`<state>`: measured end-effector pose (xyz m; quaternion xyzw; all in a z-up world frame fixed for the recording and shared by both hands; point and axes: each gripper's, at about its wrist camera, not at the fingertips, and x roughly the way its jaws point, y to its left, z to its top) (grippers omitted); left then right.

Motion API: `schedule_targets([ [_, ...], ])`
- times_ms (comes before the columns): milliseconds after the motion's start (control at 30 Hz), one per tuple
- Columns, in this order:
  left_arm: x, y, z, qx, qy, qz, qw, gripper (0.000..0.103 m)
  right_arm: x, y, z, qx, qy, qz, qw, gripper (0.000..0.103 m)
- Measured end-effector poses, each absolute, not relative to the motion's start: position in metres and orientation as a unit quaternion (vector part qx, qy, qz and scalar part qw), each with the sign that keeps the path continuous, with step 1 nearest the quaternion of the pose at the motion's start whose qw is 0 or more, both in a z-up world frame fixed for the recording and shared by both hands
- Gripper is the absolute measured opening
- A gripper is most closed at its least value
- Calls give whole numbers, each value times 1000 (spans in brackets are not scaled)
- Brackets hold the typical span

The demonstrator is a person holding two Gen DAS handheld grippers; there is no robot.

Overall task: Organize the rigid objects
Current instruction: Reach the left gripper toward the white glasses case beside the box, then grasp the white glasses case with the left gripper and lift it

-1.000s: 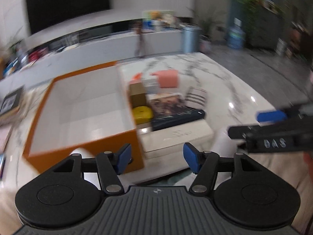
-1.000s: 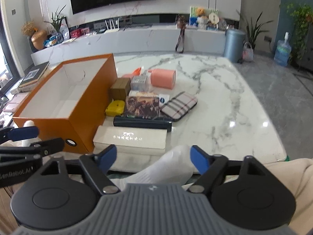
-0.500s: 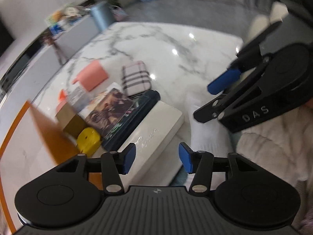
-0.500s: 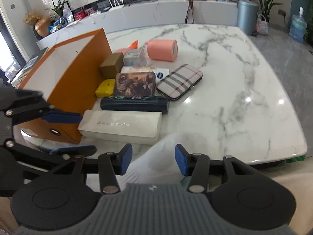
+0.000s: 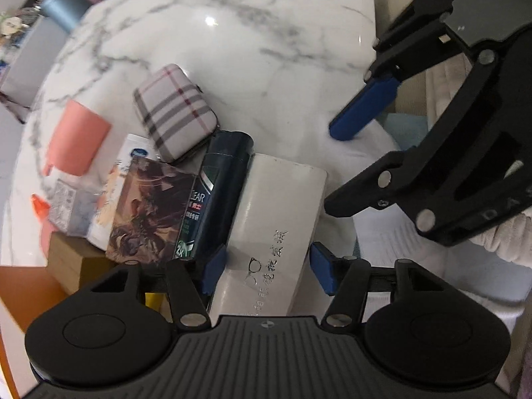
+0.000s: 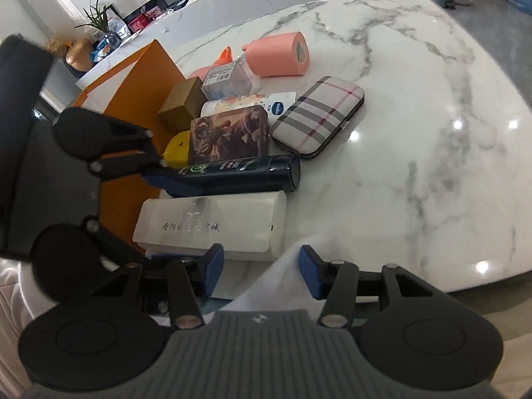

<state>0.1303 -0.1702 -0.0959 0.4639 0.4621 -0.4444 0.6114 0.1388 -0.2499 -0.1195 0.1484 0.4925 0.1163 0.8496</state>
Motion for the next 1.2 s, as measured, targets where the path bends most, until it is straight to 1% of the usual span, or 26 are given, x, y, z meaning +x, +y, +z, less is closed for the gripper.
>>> schedule_targets([
  [133, 134, -176, -99, 479, 467, -458, 585, 71, 147, -251, -118, 140, 481, 127, 856, 52],
  [300, 142, -181, -107, 482, 480, -468, 564, 76, 159, -254, -125, 149, 488, 131, 850, 52],
  [367, 143, -182, -110, 483, 483, -469, 559, 76, 160, -254, -127, 151, 488, 133, 850, 52],
  [400, 143, -182, -112, 484, 481, -471, 559, 79, 160, -255, -128, 152, 488, 133, 849, 52],
  [567, 150, -180, -108, 440, 504, -468, 577, 73, 159, -254, -131, 157, 488, 130, 849, 52],
  [667, 150, -176, -105, 418, 518, -442, 601, 73, 159, -255, -129, 155, 485, 129, 851, 52],
  [733, 147, -171, -96, 402, 513, -434, 622, 73, 158, -256, -126, 152, 484, 131, 852, 52],
  [900, 142, -163, -69, 371, 504, -408, 664, 72, 163, -254, -101, 77, 462, 143, 872, 53],
  [1033, 137, -154, -45, 344, 495, -392, 695, 71, 177, -260, -75, 27, 459, 182, 869, 52],
  [1200, 132, -143, -13, 303, 481, -384, 727, 70, 186, -266, -45, -30, 460, 192, 867, 52],
])
